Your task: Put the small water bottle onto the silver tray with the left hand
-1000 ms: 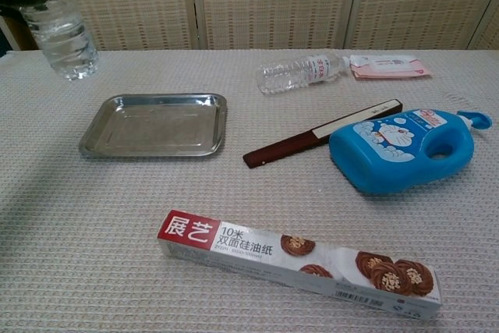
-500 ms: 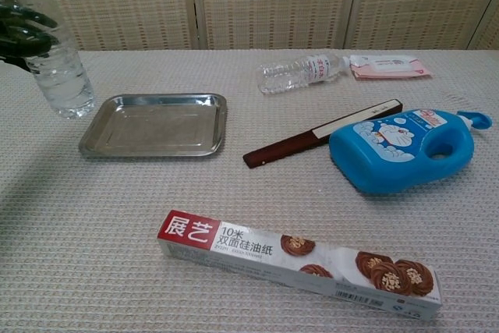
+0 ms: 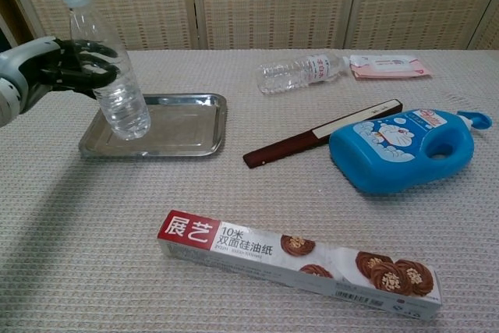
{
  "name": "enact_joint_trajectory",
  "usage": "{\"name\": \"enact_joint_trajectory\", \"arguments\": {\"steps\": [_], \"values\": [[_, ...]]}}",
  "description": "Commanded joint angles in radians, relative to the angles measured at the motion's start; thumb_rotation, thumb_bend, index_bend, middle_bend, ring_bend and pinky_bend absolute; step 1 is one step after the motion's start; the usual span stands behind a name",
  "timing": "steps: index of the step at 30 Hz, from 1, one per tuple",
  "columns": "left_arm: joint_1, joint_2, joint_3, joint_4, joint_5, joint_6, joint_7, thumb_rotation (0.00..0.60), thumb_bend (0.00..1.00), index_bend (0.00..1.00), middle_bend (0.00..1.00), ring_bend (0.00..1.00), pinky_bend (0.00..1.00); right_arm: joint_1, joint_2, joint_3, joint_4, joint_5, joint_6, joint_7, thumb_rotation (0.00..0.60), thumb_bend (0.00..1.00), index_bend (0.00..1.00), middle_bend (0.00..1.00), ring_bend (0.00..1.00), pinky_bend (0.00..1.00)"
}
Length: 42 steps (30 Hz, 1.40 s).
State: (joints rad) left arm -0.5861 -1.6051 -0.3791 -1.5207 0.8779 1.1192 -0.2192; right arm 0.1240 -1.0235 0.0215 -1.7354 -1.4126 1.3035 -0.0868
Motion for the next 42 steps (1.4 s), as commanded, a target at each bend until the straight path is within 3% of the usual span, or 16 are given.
{"name": "enact_joint_trajectory", "arguments": {"steps": [1, 9, 15, 24, 27, 28, 30, 36, 42], "values": [[-0.038, -0.094, -0.007, 0.120, 0.034, 0.003, -0.014, 0.600, 0.42, 0.46, 0.58, 0.50, 0.50, 0.000, 0.000, 0.000, 0.000, 0.003, -0.002, -0.002, 0.600, 0.25, 0.00, 0.00, 0.00, 0.09], [-0.062, -0.156, -0.031, 0.206, 0.038, -0.008, -0.021, 0.600, 0.42, 0.46, 0.58, 0.50, 0.50, 0.003, 0.001, 0.000, -0.002, 0.011, -0.010, -0.005, 0.600, 0.24, 0.00, 0.00, 0.00, 0.09], [-0.064, -0.188, -0.020, 0.271, 0.051, -0.011, 0.002, 0.600, 0.42, 0.43, 0.54, 0.46, 0.47, 0.004, 0.003, -0.003, -0.003, 0.012, -0.013, -0.007, 0.600, 0.24, 0.00, 0.00, 0.00, 0.09], [-0.050, -0.194, -0.016, 0.302, 0.056, -0.034, 0.015, 0.600, 0.42, 0.25, 0.32, 0.27, 0.33, 0.004, 0.002, -0.004, -0.002, 0.012, -0.013, -0.009, 0.600, 0.24, 0.00, 0.00, 0.00, 0.09], [-0.046, -0.184, -0.009, 0.297, 0.058, -0.058, 0.019, 0.600, 0.42, 0.13, 0.19, 0.14, 0.21, 0.003, 0.002, -0.004, -0.002, 0.011, -0.012, -0.008, 0.600, 0.25, 0.00, 0.00, 0.00, 0.09], [-0.046, -0.177, -0.005, 0.292, 0.054, -0.071, 0.030, 0.600, 0.42, 0.06, 0.10, 0.07, 0.17, 0.003, 0.003, -0.005, -0.002, 0.010, -0.011, -0.007, 0.600, 0.24, 0.00, 0.00, 0.00, 0.09], [-0.046, -0.161, 0.000, 0.277, 0.046, -0.095, 0.045, 0.600, 0.42, 0.01, 0.01, 0.01, 0.14, 0.002, 0.003, -0.005, -0.001, 0.007, -0.010, -0.003, 0.600, 0.24, 0.00, 0.00, 0.00, 0.09], [-0.041, -0.100, 0.010, 0.220, 0.012, -0.176, 0.070, 0.600, 0.40, 0.00, 0.00, 0.00, 0.10, 0.001, 0.006, -0.006, -0.001, 0.003, -0.007, 0.005, 0.600, 0.24, 0.00, 0.00, 0.00, 0.09], [-0.036, -0.044, 0.028, 0.173, 0.009, -0.181, 0.131, 0.600, 0.39, 0.00, 0.00, 0.00, 0.09, 0.001, 0.007, -0.008, -0.001, 0.001, -0.009, 0.006, 0.600, 0.24, 0.00, 0.00, 0.00, 0.09]]}}
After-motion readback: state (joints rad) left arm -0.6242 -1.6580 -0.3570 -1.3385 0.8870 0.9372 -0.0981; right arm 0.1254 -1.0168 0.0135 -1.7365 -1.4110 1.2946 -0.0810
